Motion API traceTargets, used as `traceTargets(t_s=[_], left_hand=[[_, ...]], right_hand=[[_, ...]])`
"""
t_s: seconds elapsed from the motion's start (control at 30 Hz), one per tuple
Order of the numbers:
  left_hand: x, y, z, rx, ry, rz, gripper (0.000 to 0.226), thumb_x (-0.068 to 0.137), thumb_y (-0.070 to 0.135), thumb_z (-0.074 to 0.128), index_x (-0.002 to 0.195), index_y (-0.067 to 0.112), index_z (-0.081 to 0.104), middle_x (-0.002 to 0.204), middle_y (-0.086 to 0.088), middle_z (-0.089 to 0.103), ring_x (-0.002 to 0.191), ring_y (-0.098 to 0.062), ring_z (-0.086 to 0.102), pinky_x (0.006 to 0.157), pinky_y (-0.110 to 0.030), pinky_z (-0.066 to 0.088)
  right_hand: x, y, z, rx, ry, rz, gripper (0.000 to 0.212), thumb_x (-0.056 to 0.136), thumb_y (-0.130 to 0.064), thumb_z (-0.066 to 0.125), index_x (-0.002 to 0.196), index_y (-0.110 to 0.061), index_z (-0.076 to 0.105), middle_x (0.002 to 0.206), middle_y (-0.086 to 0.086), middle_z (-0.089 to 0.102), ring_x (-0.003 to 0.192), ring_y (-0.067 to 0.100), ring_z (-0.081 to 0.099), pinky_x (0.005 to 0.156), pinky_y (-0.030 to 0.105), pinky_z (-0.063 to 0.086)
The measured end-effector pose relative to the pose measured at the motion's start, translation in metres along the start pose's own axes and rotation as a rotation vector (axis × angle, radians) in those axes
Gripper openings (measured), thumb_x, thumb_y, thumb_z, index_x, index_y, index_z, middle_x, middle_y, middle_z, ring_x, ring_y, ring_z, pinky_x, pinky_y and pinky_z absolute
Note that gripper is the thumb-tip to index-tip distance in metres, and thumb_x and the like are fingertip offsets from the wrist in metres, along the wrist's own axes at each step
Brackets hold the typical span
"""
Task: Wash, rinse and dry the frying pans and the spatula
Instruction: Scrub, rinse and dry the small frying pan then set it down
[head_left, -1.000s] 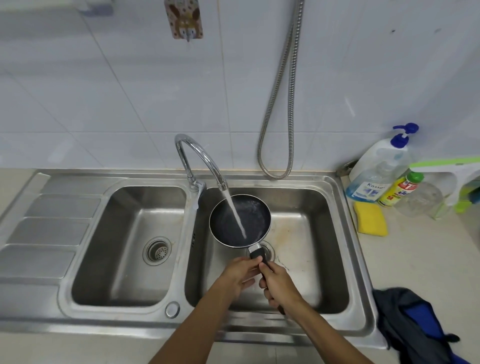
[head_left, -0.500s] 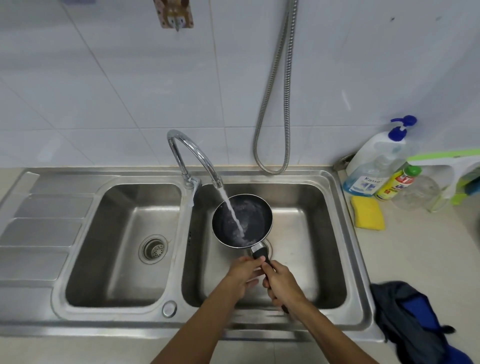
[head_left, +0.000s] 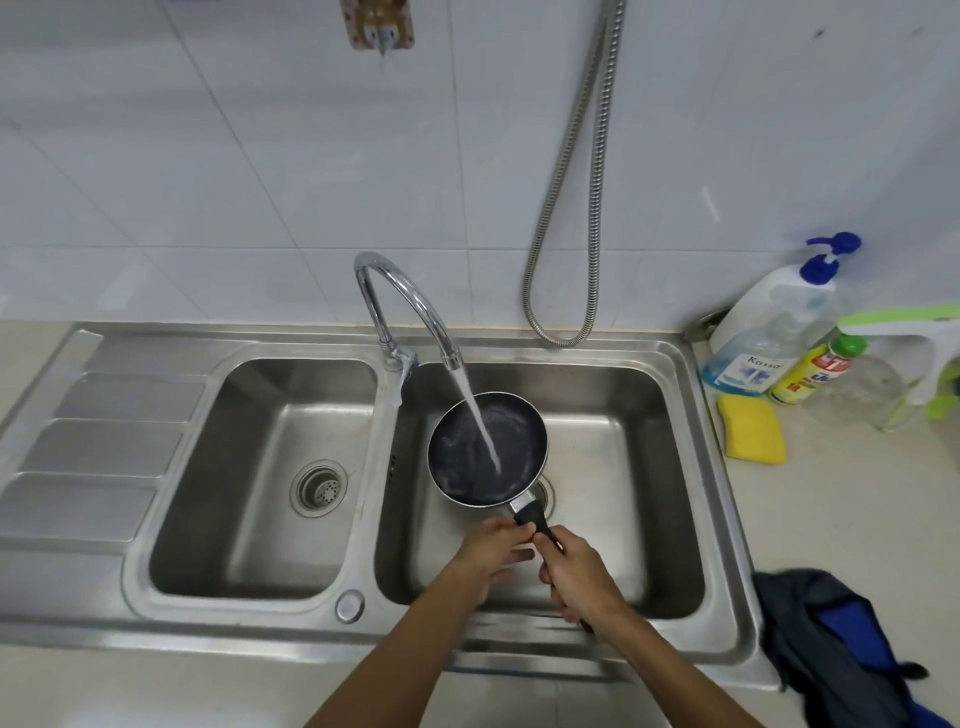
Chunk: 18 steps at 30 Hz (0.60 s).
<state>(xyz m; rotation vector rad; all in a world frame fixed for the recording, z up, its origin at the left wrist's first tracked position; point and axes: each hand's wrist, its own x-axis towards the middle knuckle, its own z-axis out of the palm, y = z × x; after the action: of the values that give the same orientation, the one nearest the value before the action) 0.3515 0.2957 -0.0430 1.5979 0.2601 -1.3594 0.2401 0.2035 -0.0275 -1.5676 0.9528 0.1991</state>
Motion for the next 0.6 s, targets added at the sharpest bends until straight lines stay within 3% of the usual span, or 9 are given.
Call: traceTargets(t_s=[0.13,0.2,0.27,0.33,0.47,0.53,0.6], left_hand=[[0.002,0.02,-0.025,0.003,0.206,0.033,0.009,0.095,0.017,0.065,0.103,0.014,0.066,0.098,-0.003,0.071,0.089,-0.017,0.066,0.076,-0.033,0.04],[0.008,0.042,-0.054,-0.101,0.373,0.061,0.003,0.096,0.011,0.062,0.097,0.01,0.064,0.098,-0.011,0.065,0.091,-0.024,0.059,0.079,-0.037,0.041],[0.013,0.071,-0.083,-0.133,0.466,0.106,0.011,0.097,0.009,0.055,0.087,0.013,0.059,0.109,-0.017,0.061,0.092,-0.026,0.056,0.082,-0.04,0.045],[0.017,0.099,-0.104,-0.129,0.491,0.158,0.017,0.096,0.007,0.053,0.082,0.017,0.055,0.111,-0.016,0.058,0.088,-0.024,0.057,0.083,-0.039,0.047],[0.022,0.139,-0.125,-0.282,0.462,0.24,0.018,0.098,-0.005,0.048,0.093,0.01,0.057,0.105,-0.01,0.058,0.1,-0.022,0.059,0.087,-0.034,0.05],[0.018,0.147,-0.123,-0.4,0.466,0.27,0.025,0.1,-0.009,0.043,0.087,0.009,0.056,0.09,-0.009,0.059,0.083,-0.018,0.062,0.072,-0.026,0.049],[0.015,0.148,-0.118,-0.448,0.544,0.29,0.025,0.097,-0.008,0.051,0.084,0.011,0.059,0.081,-0.008,0.062,0.068,-0.014,0.059,0.059,-0.02,0.043]], right_hand=[[0.011,0.007,-0.017,-0.186,0.084,-0.052,0.022,0.101,-0.035,0.05,0.083,-0.024,0.053,0.065,0.001,0.057,0.043,0.01,0.045,0.048,0.028,0.039],[0.015,0.009,-0.023,-0.267,0.118,-0.082,0.02,0.101,-0.037,0.05,0.086,-0.024,0.054,0.067,0.0,0.06,0.05,0.013,0.05,0.051,0.03,0.043],[0.018,0.012,-0.028,-0.353,0.141,-0.112,0.017,0.103,-0.038,0.05,0.1,-0.022,0.056,0.07,-0.001,0.062,0.056,0.013,0.056,0.05,0.023,0.043],[0.019,0.015,-0.031,-0.432,0.178,-0.141,0.021,0.103,-0.04,0.049,0.111,-0.021,0.055,0.073,-0.001,0.063,0.06,0.014,0.061,0.051,0.025,0.047],[0.017,0.021,-0.034,-0.541,0.252,-0.187,0.024,0.103,-0.043,0.047,0.119,-0.025,0.049,0.071,-0.005,0.061,0.059,0.015,0.062,0.054,0.028,0.055],[0.015,0.023,-0.037,-0.602,0.296,-0.222,0.023,0.103,-0.044,0.046,0.121,-0.029,0.045,0.071,-0.007,0.06,0.059,0.012,0.061,0.057,0.03,0.057],[0.014,0.021,-0.039,-0.653,0.338,-0.253,0.024,0.103,-0.043,0.046,0.123,-0.031,0.042,0.074,-0.009,0.06,0.061,0.009,0.061,0.06,0.029,0.058]])
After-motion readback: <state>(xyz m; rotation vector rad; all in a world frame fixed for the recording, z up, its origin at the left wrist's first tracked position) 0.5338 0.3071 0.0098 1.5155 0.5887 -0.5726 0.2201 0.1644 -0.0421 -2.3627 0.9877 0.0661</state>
